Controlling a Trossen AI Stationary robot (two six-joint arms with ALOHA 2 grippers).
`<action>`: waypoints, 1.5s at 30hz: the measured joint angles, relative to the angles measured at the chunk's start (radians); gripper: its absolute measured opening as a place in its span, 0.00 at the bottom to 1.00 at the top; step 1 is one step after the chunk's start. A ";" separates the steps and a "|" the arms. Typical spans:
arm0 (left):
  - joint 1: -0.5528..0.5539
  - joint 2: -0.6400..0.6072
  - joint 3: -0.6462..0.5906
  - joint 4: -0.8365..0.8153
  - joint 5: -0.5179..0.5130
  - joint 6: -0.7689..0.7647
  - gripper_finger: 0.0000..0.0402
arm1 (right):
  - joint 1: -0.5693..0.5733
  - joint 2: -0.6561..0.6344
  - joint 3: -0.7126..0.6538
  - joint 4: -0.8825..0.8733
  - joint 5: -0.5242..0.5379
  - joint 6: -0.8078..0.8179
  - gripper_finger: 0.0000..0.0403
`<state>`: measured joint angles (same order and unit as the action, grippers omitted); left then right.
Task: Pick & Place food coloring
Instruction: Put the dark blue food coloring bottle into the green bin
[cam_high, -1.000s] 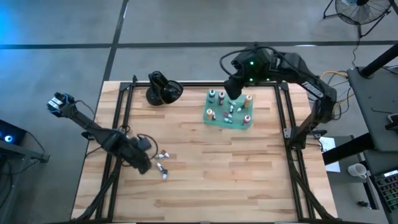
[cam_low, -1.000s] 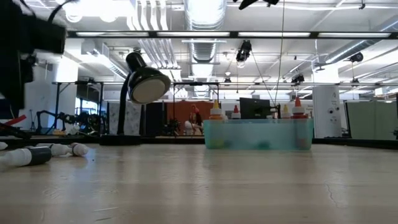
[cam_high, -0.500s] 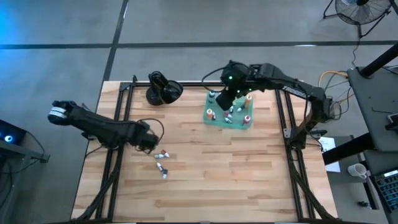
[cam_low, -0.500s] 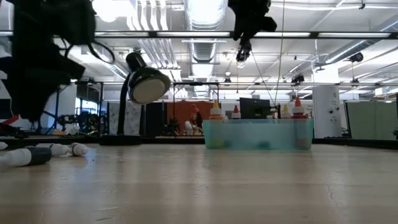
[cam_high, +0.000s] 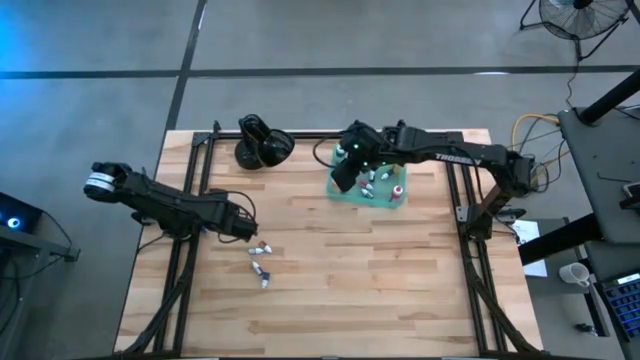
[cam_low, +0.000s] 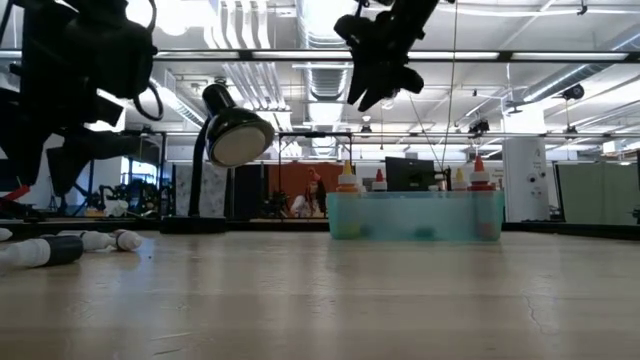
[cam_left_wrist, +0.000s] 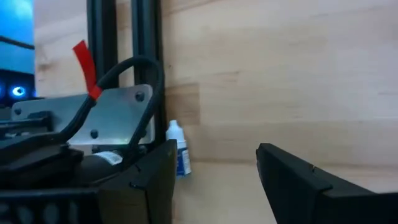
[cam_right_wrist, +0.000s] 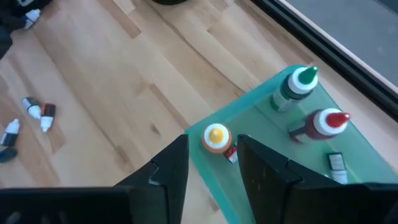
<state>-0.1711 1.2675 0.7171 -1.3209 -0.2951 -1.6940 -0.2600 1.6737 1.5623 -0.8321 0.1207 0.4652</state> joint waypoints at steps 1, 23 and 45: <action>0.000 0.001 0.000 -0.002 0.008 -0.005 0.48 | 0.000 0.000 -0.015 0.023 0.001 0.000 0.31; 0.008 0.258 0.046 -0.013 0.069 -0.873 0.48 | -0.003 0.000 -0.196 0.269 -0.033 0.051 0.32; 0.060 0.545 0.055 -0.050 0.092 -0.920 0.48 | -0.081 0.055 -0.198 0.264 -0.209 -0.002 0.32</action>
<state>-0.1111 1.8125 0.7719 -1.3711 -0.2035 -2.6139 -0.3412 1.7283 1.3643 -0.5684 -0.0884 0.4637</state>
